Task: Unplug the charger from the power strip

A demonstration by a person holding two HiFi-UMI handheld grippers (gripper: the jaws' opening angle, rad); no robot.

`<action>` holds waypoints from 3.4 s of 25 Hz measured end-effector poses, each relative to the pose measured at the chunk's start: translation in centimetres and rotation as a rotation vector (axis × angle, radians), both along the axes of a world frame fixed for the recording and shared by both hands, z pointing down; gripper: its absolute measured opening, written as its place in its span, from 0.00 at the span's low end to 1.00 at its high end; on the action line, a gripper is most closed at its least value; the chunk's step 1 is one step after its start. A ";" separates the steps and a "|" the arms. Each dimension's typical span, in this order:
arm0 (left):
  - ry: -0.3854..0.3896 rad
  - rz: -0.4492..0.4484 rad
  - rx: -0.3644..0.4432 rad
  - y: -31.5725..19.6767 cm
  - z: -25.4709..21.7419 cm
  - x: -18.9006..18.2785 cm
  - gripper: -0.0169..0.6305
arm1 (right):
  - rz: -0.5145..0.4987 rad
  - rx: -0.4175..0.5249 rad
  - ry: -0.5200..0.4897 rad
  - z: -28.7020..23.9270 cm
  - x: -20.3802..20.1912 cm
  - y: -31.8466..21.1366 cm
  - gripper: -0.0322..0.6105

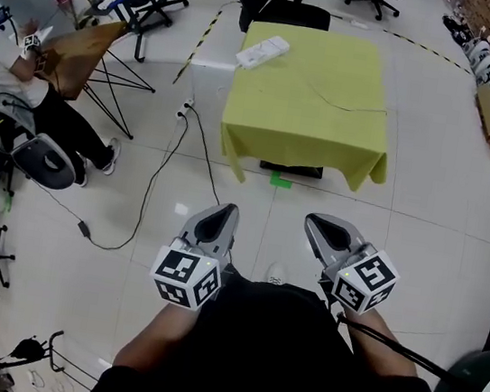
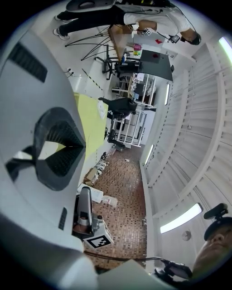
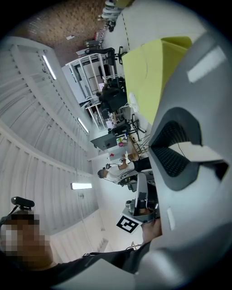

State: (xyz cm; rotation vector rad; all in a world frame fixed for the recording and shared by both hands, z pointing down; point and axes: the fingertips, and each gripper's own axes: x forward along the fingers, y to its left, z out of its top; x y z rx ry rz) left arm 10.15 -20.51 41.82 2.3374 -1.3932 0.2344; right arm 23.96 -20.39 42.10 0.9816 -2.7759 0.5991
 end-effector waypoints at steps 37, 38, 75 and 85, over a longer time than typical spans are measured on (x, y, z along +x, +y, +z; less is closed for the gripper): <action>0.063 0.122 -0.081 -26.4 4.2 -8.7 0.04 | 0.016 -0.052 0.181 1.6 -10.5 -23.1 0.05; 0.066 0.121 -0.094 -26.8 4.6 -9.1 0.04 | 0.007 -0.061 0.190 1.8 -11.0 -23.3 0.05; -0.175 -0.114 -0.268 -45.1 13.8 -8.7 0.04 | -0.301 -0.101 0.232 12.9 -8.1 -47.7 0.05; -0.247 0.068 -0.351 -49.4 22.5 -7.4 0.04 | -0.247 -0.199 0.293 21.8 -11.5 -51.7 0.11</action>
